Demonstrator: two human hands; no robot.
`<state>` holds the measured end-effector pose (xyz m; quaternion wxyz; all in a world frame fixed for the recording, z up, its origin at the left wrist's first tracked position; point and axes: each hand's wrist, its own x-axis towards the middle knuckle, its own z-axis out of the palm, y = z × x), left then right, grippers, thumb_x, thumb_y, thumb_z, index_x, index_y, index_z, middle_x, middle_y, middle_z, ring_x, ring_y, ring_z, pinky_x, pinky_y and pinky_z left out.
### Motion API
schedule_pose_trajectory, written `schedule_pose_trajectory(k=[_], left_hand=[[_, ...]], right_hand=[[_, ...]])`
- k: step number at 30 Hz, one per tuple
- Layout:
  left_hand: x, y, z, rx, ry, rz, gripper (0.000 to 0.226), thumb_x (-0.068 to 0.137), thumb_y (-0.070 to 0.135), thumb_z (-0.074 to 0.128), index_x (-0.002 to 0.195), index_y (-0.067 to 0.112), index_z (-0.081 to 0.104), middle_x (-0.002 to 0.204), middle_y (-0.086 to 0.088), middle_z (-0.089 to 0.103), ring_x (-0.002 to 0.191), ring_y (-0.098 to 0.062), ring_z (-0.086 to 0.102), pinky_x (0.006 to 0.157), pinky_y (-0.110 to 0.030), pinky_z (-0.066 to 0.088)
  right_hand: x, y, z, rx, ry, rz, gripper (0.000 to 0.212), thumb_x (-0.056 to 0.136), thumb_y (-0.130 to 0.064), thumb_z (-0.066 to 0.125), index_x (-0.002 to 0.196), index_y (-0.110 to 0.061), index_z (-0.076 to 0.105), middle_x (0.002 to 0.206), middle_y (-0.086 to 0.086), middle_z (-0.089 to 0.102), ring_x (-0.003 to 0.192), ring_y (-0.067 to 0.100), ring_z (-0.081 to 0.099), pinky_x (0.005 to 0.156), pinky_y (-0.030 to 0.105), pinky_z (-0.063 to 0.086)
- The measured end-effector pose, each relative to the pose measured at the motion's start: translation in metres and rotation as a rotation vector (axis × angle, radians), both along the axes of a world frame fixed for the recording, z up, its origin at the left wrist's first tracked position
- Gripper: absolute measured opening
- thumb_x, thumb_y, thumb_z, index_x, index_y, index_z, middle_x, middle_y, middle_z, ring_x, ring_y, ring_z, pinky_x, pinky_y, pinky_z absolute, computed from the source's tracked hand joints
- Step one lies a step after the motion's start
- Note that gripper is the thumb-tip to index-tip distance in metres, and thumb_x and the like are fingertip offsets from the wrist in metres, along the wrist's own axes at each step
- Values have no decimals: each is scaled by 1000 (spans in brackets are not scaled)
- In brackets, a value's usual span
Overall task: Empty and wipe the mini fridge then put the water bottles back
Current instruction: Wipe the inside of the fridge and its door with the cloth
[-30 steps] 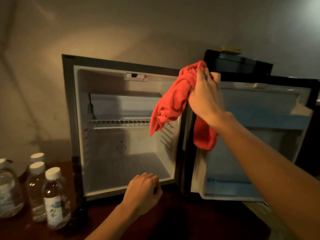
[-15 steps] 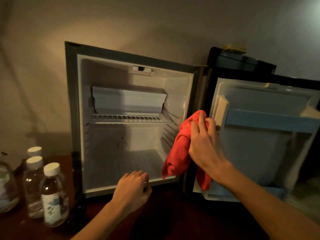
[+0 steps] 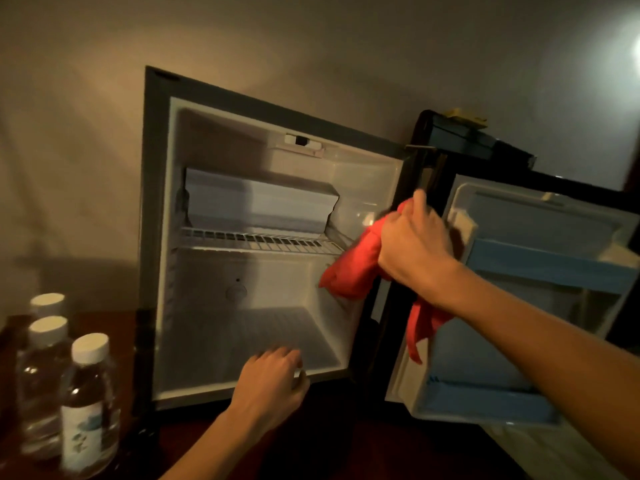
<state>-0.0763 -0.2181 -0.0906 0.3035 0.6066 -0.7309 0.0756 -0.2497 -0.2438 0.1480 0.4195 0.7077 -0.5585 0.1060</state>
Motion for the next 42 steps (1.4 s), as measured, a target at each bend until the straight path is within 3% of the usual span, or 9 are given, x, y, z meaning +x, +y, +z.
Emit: schedule_pose_trajectory(k=[4, 7, 12, 17, 21, 28, 34, 37, 42], left_hand=[[4, -2, -10, -3, 35, -22, 24, 86, 46, 46, 94, 28, 58, 97, 10, 63, 92, -14, 62, 77, -30, 44], [3, -4, -21, -33, 6, -27, 21, 74, 46, 46, 75, 27, 55, 74, 9, 61, 69, -14, 63, 60, -30, 45], [-3, -9, -22, -51, -1, -33, 20, 70, 46, 47, 69, 27, 52, 68, 10, 59, 61, -14, 61, 55, -30, 46], [-13, -11, -4, -24, -7, -61, 24, 87, 45, 45, 95, 26, 57, 100, 8, 64, 95, -17, 62, 79, -31, 43], [-19, -15, 3, -40, -1, -53, 26, 88, 45, 45, 98, 25, 58, 104, 7, 64, 99, -19, 63, 82, -32, 44], [-26, -15, -6, -34, -17, -43, 25, 79, 45, 48, 86, 25, 62, 89, 6, 68, 85, -18, 66, 72, -33, 49], [-19, -13, -10, -133, -93, -8, 21, 65, 45, 46, 66, 26, 54, 64, 9, 60, 58, -13, 61, 50, -27, 45], [-11, -13, -14, -86, -89, 5, 20, 65, 44, 48, 69, 26, 56, 69, 8, 62, 62, -15, 64, 55, -28, 48], [-6, -9, -13, 31, -86, 0, 26, 85, 41, 48, 101, 23, 59, 109, 4, 65, 103, -23, 62, 84, -34, 45]], right_hand=[[4, 15, -51, 175, 140, -16, 30, 83, -21, 50, 104, -9, 67, 104, 12, 65, 111, 33, 38, 86, 35, 37], [-3, 15, -73, 249, 140, 5, 31, 80, -21, 52, 105, -11, 68, 103, 10, 64, 109, 31, 40, 85, 34, 39], [-16, 0, -29, 22, 5, 13, 41, 69, -15, 51, 105, 2, 61, 102, 18, 59, 103, 37, 44, 74, 41, 48], [-26, -17, 43, -218, 32, 133, 36, 66, -10, 47, 94, 9, 61, 93, 26, 60, 95, 42, 47, 76, 47, 46], [-22, -16, 64, -261, 78, 165, 33, 66, -9, 49, 86, 11, 64, 83, 27, 63, 96, 43, 48, 71, 44, 45], [-14, -10, -17, 13, 219, 63, 33, 72, -25, 56, 97, -9, 72, 97, 12, 68, 110, 34, 39, 85, 37, 38], [-7, -7, -127, 403, 287, 55, 30, 77, -25, 60, 100, -8, 71, 98, 9, 69, 117, 35, 37, 87, 39, 37], [-9, -6, -169, 526, 340, 75, 28, 74, -22, 61, 96, -9, 71, 94, 8, 68, 115, 37, 39, 86, 41, 38], [-17, -19, -154, 460, 343, 163, 20, 58, -21, 65, 73, -8, 70, 71, 10, 66, 92, 35, 52, 79, 40, 47]])
